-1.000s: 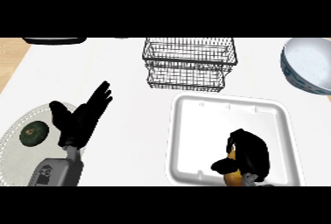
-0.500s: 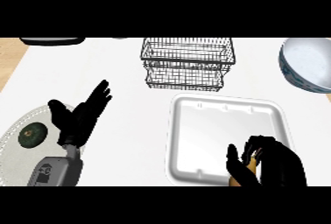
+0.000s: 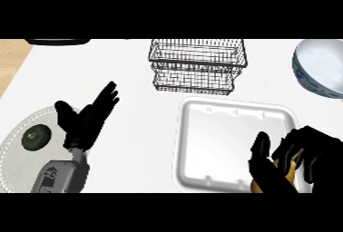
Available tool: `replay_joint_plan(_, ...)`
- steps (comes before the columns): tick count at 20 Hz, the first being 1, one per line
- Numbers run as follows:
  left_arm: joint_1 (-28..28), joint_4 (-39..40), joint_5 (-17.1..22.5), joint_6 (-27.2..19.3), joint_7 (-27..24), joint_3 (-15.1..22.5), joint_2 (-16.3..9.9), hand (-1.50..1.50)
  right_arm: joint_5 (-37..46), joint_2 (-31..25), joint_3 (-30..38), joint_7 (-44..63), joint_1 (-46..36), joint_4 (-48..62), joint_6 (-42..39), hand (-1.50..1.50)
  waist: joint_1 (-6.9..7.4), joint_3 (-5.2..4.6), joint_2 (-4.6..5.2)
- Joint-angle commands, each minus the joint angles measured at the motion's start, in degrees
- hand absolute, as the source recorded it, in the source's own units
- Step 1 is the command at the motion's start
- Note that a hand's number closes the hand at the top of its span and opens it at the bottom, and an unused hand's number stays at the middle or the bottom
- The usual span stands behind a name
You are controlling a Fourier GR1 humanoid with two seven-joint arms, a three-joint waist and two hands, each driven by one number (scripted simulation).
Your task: Pick the pear from the tray and place it in the tiered basket
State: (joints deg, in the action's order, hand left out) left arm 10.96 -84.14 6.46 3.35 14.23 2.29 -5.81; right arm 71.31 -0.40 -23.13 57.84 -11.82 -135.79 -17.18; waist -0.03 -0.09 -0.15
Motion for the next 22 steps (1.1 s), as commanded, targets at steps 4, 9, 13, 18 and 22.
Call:
replay_joint_plan(4,-0.14,2.00,-0.40,0.94,-2.43,-0.44,0.10,0.00,-3.92,0.39,6.25,11.09,-23.03,3.82,-13.65,1.50,0.26,-0.03,0.12)
replay_joint_plan(9,-0.12,1.29,-0.83,0.77,-1.42,0.36,0.41,0.00,-8.03,0.39,17.93,7.07,-35.82,18.46,-14.80,1.50,0.74,-0.06,0.22)
replay_joint_plan(13,-0.41,1.63,-1.37,0.78,-1.99,0.08,0.04,0.00,-9.55,0.39,20.67,6.10,-40.09,29.12,-7.25,1.50,0.89,0.03,0.32)
replay_joint_plan(18,-1.76,-1.36,-1.09,0.35,-0.49,1.40,1.50,0.00,-9.04,-0.85,29.23,0.45,-49.09,44.07,-1.46,1.50,1.20,0.06,0.40)
replay_joint_plan(22,-2.91,-3.80,0.06,2.00,0.09,0.38,-0.20,0.00,-8.43,-1.75,32.45,-3.04,-51.91,53.13,5.10,1.50,1.55,0.08,0.36)
